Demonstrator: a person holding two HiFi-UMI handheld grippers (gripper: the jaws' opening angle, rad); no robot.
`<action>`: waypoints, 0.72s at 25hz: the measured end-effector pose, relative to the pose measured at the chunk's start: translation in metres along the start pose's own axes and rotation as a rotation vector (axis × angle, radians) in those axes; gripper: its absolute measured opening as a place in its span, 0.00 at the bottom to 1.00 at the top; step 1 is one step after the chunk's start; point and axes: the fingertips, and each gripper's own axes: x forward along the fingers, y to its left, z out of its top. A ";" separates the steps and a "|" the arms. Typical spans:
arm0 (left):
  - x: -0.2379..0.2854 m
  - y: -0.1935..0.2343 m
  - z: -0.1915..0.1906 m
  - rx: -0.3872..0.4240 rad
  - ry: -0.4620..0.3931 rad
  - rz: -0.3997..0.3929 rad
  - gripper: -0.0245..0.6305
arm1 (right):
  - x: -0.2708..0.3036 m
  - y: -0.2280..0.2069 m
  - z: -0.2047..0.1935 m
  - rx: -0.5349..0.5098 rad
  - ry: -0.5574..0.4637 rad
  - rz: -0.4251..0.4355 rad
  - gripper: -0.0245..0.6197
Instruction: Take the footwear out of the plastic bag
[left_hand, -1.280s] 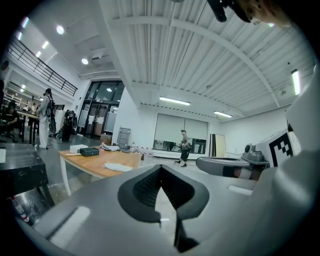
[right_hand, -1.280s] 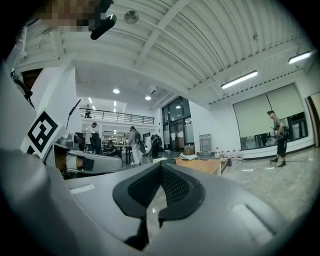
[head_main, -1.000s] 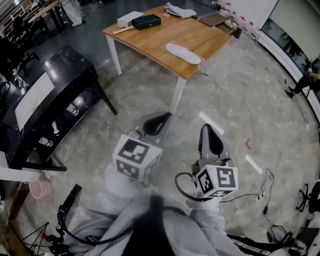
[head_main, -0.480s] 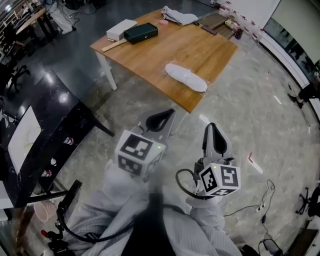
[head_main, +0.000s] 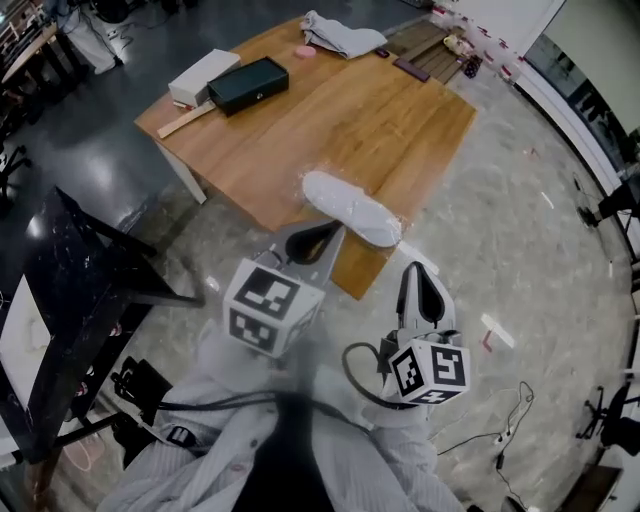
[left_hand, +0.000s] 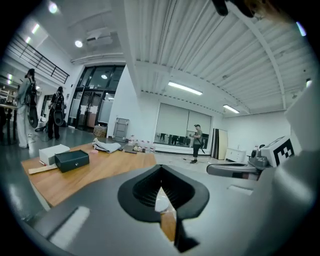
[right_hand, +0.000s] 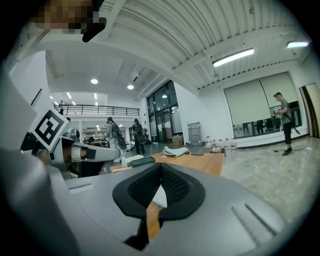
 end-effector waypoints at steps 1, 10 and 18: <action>0.015 0.010 0.003 -0.014 0.003 0.000 0.04 | 0.016 -0.008 0.003 -0.002 0.008 -0.001 0.06; 0.115 0.089 0.005 -0.071 0.076 0.053 0.04 | 0.118 -0.069 0.003 -0.022 0.122 0.000 0.06; 0.162 0.131 -0.032 -0.126 0.213 0.049 0.04 | 0.154 -0.098 -0.042 0.080 0.258 -0.028 0.06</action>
